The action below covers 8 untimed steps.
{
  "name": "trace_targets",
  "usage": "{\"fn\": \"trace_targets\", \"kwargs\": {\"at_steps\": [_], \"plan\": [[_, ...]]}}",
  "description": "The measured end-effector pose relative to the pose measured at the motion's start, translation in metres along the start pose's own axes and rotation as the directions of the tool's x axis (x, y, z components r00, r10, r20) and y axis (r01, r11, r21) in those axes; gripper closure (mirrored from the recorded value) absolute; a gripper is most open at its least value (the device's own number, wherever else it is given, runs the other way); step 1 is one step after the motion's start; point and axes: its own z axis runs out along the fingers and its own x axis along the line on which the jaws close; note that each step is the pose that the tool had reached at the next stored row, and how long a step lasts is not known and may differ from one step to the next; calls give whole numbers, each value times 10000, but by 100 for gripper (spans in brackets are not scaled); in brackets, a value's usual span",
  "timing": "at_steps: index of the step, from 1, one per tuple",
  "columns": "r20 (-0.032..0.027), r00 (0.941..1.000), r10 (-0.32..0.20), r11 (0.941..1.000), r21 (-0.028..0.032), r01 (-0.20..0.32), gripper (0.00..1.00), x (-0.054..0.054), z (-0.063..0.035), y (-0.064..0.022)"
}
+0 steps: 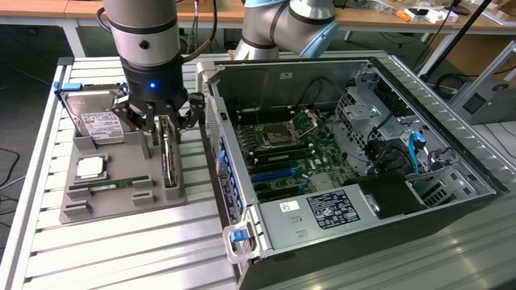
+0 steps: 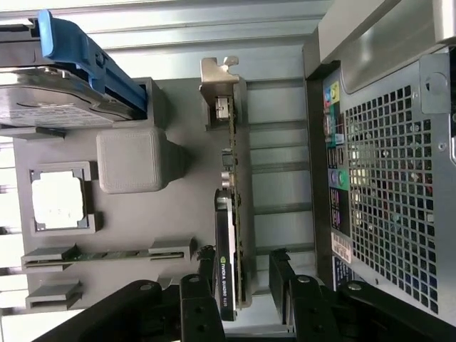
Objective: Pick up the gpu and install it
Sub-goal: 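Pick up the gpu and move the gpu toward the slot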
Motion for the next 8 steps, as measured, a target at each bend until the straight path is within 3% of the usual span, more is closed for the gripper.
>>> {"fn": "trace_targets", "kwargs": {"at_steps": [8], "plan": [[1, 10000, -1, 10000, 20, 1, 56, 34, 106, 46]]}}
